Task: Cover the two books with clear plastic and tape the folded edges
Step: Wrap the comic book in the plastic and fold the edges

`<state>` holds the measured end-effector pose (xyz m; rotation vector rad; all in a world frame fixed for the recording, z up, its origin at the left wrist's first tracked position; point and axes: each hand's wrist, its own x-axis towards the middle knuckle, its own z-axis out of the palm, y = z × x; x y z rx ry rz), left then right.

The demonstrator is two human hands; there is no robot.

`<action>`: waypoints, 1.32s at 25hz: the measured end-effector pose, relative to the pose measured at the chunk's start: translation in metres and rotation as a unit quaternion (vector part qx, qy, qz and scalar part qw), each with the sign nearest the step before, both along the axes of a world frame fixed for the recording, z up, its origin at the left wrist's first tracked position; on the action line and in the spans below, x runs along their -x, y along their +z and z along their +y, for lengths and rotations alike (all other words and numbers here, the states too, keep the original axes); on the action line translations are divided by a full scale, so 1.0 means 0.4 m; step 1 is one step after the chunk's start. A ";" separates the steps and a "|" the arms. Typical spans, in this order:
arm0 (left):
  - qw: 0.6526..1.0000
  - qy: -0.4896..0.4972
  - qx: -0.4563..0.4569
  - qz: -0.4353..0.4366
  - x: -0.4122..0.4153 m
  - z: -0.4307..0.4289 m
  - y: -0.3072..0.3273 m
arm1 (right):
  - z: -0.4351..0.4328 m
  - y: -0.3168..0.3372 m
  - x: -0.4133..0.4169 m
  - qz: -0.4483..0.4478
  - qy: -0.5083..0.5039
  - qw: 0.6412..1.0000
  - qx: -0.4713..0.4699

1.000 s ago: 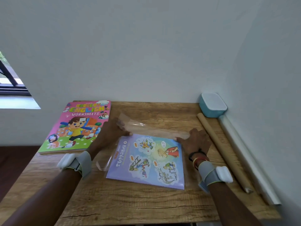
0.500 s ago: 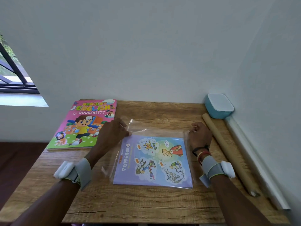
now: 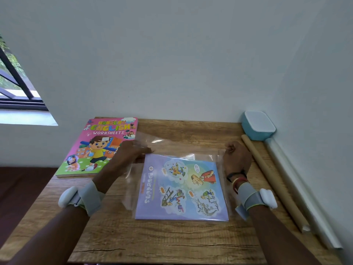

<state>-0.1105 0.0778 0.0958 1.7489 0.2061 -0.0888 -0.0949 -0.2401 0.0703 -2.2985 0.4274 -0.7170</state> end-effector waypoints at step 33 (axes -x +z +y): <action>0.751 -0.361 -0.534 -0.145 -0.127 -0.057 -0.007 | 0.055 0.024 -0.043 0.283 0.378 0.849 0.236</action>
